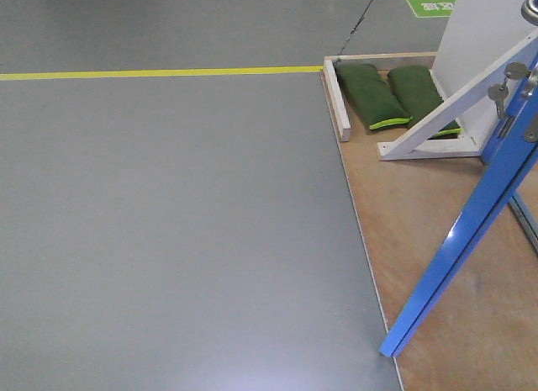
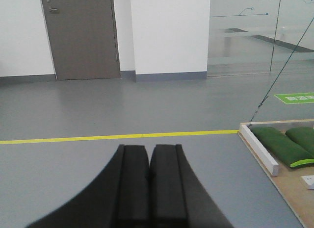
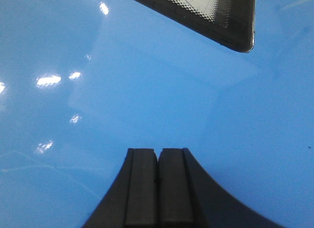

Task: Move to blue door and open it

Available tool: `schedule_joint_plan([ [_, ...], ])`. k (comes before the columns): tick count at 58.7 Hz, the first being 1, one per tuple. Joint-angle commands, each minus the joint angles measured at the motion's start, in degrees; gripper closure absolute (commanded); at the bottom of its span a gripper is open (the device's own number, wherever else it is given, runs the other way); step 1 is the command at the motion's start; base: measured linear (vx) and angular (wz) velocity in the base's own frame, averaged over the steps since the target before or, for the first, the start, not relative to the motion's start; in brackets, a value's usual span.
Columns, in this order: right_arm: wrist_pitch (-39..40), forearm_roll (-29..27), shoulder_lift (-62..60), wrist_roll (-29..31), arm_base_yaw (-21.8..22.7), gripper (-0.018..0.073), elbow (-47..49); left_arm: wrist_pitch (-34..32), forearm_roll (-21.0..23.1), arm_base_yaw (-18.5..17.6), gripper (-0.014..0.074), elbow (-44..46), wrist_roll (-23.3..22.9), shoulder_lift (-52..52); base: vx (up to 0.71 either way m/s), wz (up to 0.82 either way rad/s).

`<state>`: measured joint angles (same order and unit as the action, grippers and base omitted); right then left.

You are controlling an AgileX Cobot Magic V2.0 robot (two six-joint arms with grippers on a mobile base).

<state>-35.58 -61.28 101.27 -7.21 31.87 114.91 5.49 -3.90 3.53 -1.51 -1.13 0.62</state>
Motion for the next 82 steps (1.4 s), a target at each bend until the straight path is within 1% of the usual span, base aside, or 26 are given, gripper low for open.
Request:
schedule_joint_plan([
  [1,-4.1,-2.6,-0.7,0.9,-3.8,0.0561,1.4,-4.8,0.1,0.0,0.0524,1.2,-0.4,0.8,0.0,0.0],
  [8,-5.7,-2.5,-0.3,0.9,-5.3,0.0561,1.4,-4.8,0.1,0.0,0.0524,1.2,-0.4,0.8,0.0,0.0],
  [17,-5.8,-3.0,-0.3,0.9,-6.7,0.0561,1.4,-4.8,0.1,0.0,0.0524,1.2,-0.4,0.8,0.0,0.0],
  [82,-5.8,-2.9,-0.3,0.9,-6.7,0.0561,1.4,-4.8,0.1,0.0,0.0524,1.2,-0.4,0.8,0.0,0.0],
])
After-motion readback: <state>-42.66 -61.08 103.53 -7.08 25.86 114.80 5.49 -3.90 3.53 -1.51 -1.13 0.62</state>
